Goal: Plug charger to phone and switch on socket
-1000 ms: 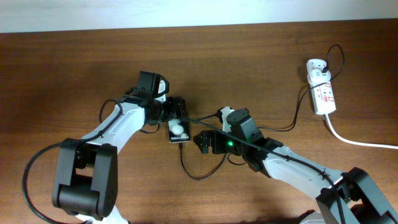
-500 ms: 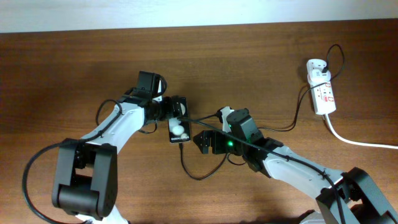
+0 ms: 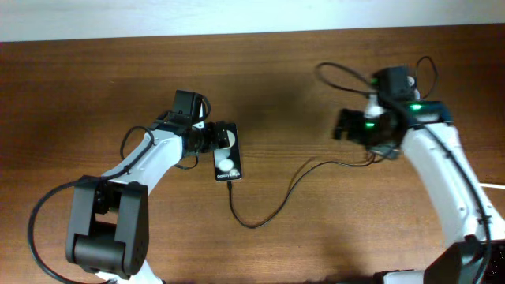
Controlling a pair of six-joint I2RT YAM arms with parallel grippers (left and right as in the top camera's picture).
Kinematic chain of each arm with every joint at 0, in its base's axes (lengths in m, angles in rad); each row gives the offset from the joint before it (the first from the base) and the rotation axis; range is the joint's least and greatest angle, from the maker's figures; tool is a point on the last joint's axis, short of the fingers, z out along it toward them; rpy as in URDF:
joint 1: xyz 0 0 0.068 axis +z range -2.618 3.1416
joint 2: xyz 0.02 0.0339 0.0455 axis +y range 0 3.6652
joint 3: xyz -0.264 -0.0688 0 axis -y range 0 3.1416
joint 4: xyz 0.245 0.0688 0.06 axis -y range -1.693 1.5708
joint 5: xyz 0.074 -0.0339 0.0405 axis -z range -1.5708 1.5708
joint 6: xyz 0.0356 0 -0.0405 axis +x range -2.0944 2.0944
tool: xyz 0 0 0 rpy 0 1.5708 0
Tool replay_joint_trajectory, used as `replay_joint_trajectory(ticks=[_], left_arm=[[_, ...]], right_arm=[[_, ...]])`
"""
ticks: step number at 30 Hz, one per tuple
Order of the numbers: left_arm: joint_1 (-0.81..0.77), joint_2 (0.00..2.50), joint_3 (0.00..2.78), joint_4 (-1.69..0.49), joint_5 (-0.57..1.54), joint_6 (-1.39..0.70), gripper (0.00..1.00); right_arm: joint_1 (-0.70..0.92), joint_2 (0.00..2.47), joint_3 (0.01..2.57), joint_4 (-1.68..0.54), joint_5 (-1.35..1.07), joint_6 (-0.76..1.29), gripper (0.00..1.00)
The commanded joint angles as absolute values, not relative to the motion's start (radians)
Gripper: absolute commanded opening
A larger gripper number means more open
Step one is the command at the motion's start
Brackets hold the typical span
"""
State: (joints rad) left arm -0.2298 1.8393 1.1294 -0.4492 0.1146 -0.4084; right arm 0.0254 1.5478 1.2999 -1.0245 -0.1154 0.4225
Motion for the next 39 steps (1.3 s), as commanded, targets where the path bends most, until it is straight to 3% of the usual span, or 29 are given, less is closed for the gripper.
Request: replay_joint_trajectory(ticks=[1, 7, 9, 12, 15, 25, 35, 39], left_arm=[[-0.226, 1.838, 1.126, -0.45, 0.105, -0.4, 0.99], [-0.226, 1.838, 1.126, -0.45, 0.105, -0.4, 0.99], [-0.226, 1.838, 1.126, -0.45, 0.105, -0.4, 0.99], [-0.226, 1.838, 1.126, -0.45, 0.105, -0.4, 0.99], [-0.226, 1.838, 1.126, -0.45, 0.105, -0.4, 0.99], [-0.226, 1.838, 1.126, -0.45, 0.105, -0.4, 0.99], [-0.226, 1.838, 1.126, -0.45, 0.105, -0.4, 0.99], [-0.226, 1.838, 1.126, -0.45, 0.105, -0.4, 0.99]], right_arm=[[-0.104, 1.544, 1.317, -1.064, -0.047, 0.397, 0.99], [-0.302, 1.546, 1.338, -1.033, -0.038, 0.398, 0.98], [-0.37, 1.561, 1.508, -1.114, -0.041, 0.397, 0.99], [-0.387, 1.607, 1.663, -1.144, 0.02, 0.397, 0.99], [-0.388, 1.642, 1.647, -1.023, 0.117, 0.397, 0.99], [-0.389, 2.12, 1.645, -0.875, 0.143, 0.398, 0.99], [-0.41, 2.152, 1.644, -0.821, 0.204, 0.4, 0.99], [-0.44, 2.152, 1.642, -0.765, 0.136, 0.495, 0.99]])
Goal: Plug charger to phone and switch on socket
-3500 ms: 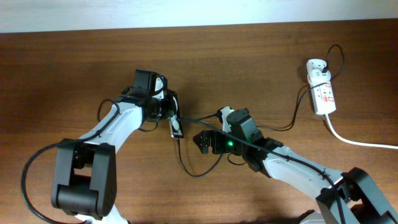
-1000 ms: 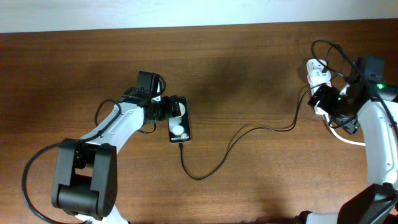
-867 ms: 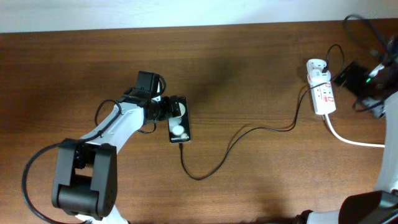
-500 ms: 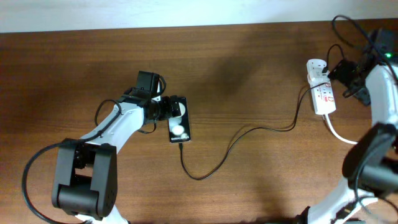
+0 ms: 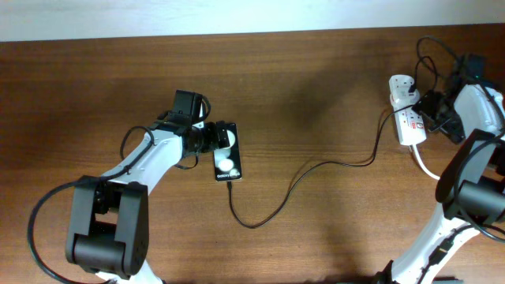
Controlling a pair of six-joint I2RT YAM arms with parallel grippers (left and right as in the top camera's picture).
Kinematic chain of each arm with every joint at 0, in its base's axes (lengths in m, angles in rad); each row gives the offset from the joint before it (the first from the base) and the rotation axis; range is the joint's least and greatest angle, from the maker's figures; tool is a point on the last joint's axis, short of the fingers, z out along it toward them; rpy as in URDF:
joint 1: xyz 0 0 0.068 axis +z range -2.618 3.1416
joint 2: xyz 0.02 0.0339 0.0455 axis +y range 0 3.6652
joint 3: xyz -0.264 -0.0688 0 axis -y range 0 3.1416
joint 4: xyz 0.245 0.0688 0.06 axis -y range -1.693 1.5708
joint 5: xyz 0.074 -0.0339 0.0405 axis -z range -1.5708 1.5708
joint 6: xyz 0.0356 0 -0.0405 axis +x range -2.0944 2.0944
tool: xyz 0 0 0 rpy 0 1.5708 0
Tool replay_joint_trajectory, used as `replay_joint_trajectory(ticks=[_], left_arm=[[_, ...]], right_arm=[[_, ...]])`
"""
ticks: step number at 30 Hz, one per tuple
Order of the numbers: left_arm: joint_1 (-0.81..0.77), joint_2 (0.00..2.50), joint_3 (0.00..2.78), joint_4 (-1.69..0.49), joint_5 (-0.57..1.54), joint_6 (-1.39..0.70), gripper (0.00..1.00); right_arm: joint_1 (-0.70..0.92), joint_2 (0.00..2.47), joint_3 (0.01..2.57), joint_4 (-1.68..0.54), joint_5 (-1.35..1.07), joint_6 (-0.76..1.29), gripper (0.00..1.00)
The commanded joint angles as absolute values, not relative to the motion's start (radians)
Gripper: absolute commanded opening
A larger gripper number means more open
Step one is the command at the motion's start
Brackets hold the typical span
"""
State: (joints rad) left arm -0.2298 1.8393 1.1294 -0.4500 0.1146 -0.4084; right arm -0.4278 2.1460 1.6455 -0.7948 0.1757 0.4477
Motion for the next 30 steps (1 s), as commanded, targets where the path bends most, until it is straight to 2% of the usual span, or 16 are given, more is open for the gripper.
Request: replay_joint_trajectory(ticks=[1, 18, 21, 30], left_arm=[[-0.226, 1.838, 1.126, -0.45, 0.105, -0.4, 0.99], [-0.226, 1.838, 1.126, -0.45, 0.105, -0.4, 0.99], [-0.226, 1.838, 1.126, -0.45, 0.105, -0.4, 0.99], [-0.226, 1.838, 1.126, -0.45, 0.105, -0.4, 0.99]], right_arm=[[-0.439, 2.152, 1.642, -0.759, 0.117, 0.495, 0.99], [-0.439, 2.221, 1.636, -0.672, 0.029, 0.506, 0.99], [-0.439, 2.221, 1.636, -0.686, -0.057, 0.506, 0.99], [-0.439, 2.221, 1.626, -0.729, -0.056, 0.506, 0.99]])
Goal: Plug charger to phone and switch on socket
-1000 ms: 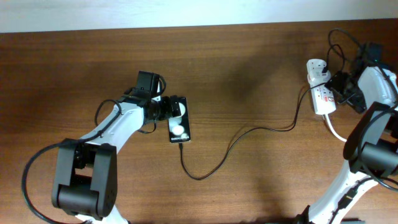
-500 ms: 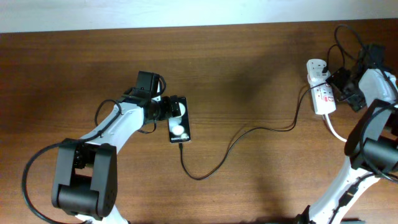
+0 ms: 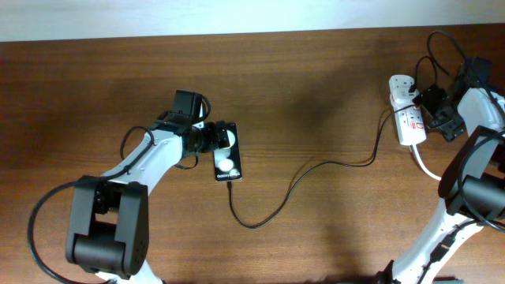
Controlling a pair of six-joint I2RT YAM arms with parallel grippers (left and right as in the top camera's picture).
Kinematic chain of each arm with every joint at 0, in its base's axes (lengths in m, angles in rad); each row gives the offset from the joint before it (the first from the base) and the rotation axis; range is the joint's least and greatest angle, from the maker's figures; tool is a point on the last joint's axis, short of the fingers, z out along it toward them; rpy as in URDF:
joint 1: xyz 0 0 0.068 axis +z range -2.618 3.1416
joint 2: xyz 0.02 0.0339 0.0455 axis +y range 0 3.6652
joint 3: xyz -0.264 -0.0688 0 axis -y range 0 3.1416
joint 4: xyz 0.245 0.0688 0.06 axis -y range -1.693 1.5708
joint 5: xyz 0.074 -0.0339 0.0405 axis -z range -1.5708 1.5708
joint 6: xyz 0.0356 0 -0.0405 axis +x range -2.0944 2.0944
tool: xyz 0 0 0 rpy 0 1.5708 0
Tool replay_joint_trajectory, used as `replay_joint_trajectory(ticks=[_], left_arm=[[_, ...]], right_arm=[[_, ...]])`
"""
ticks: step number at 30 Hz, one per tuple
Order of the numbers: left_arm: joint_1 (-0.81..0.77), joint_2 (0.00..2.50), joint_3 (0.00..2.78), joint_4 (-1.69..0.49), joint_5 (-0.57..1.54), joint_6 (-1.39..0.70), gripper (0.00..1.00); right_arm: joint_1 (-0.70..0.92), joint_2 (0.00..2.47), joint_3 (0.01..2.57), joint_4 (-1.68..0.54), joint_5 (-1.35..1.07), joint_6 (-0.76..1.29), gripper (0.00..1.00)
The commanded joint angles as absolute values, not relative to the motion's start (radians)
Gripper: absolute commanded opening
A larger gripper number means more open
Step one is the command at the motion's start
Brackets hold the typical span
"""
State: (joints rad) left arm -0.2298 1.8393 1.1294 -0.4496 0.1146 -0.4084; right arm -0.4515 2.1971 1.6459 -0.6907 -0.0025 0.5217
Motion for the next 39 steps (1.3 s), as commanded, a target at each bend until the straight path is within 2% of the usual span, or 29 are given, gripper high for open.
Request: replay_joint_trajectory(ticks=[1, 39], left_arm=[[-0.226, 1.838, 1.126, -0.45, 0.105, -0.4, 0.99], [-0.226, 1.838, 1.126, -0.45, 0.105, -0.4, 0.99]], right_arm=[[-0.439, 2.221, 1.626, -0.737, -0.057, 0.506, 0.98], [-0.437, 2.221, 1.626, -0.785, -0.113, 0.46, 0.99]])
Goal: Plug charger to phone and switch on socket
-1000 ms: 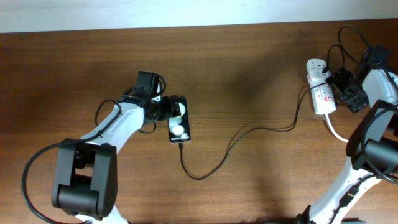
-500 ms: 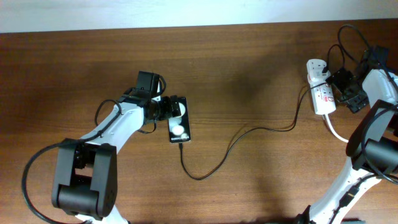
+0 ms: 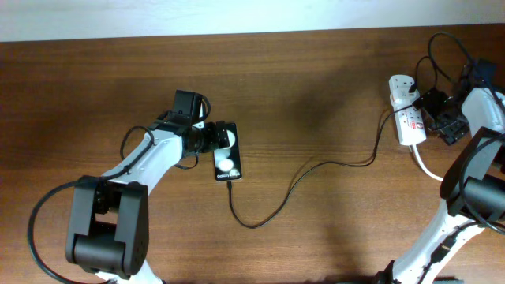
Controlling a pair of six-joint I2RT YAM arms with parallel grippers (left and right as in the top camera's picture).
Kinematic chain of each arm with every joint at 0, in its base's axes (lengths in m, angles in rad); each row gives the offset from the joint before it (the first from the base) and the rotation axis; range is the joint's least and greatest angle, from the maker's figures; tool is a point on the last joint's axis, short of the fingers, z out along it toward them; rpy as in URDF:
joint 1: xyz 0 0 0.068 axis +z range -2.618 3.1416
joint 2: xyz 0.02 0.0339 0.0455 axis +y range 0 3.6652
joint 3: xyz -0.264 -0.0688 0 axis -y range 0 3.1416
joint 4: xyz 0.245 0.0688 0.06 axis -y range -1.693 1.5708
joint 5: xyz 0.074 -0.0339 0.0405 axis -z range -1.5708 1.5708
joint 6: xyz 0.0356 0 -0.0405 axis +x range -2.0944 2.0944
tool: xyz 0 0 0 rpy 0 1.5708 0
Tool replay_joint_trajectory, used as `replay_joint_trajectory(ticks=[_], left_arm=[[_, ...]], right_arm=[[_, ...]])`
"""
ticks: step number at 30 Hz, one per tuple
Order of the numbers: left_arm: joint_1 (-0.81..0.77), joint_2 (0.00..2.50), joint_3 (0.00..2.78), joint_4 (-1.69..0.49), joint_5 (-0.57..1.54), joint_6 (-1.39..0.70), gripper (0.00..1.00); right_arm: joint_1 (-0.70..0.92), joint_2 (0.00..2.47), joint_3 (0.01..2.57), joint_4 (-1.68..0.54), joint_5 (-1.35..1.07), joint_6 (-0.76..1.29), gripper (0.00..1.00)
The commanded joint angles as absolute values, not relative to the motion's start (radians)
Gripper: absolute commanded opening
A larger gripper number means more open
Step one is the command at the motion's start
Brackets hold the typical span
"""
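Observation:
The black phone (image 3: 228, 162) lies left of the table's middle, and its upper end sits between the fingers of my left gripper (image 3: 216, 137), which reaches in from the left. The black charger cable (image 3: 292, 185) is plugged into the phone's lower end and curves right to the white socket strip (image 3: 408, 120) at the far right. My right gripper (image 3: 436, 114) sits close against the strip's right side. The wrist hides its fingertips, so whether it is open or touching the strip cannot be made out.
A white charger plug (image 3: 400, 87) sits at the strip's upper end, with dark cables (image 3: 442, 47) looping above it. The strip's white lead (image 3: 426, 167) runs down to the right. The table's far edge meets a white wall (image 3: 237, 16).
My right gripper has shifted only a hair beside the socket strip. The left gripper, phone and cable are where they were.
My right arm first reached toward mid-table, covering the strip, with the cable in the phone and my left gripper at the phone's top. It was then drawn back to the strip at the right edge, and has stayed against it. The left arm stayed still.

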State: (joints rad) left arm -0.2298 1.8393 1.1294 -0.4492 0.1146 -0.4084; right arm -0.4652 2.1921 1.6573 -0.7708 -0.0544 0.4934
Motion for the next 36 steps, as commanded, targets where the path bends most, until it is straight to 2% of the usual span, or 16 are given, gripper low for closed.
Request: replay_joint_trajectory(ticks=[1, 14, 36], left_arm=[[-0.226, 1.838, 1.126, -0.45, 0.105, -0.4, 0.99], [-0.226, 1.838, 1.126, -0.45, 0.105, -0.4, 0.99], [-0.226, 1.838, 1.126, -0.45, 0.105, -0.4, 0.99]], right_arm=[[-0.437, 2.221, 1.626, -0.776, -0.113, 0.46, 0.99], [-0.437, 2.221, 1.626, -0.685, -0.101, 0.46, 0.99], [-0.418, 2.268, 1.625, -0.8, -0.105, 0.46, 0.98]])
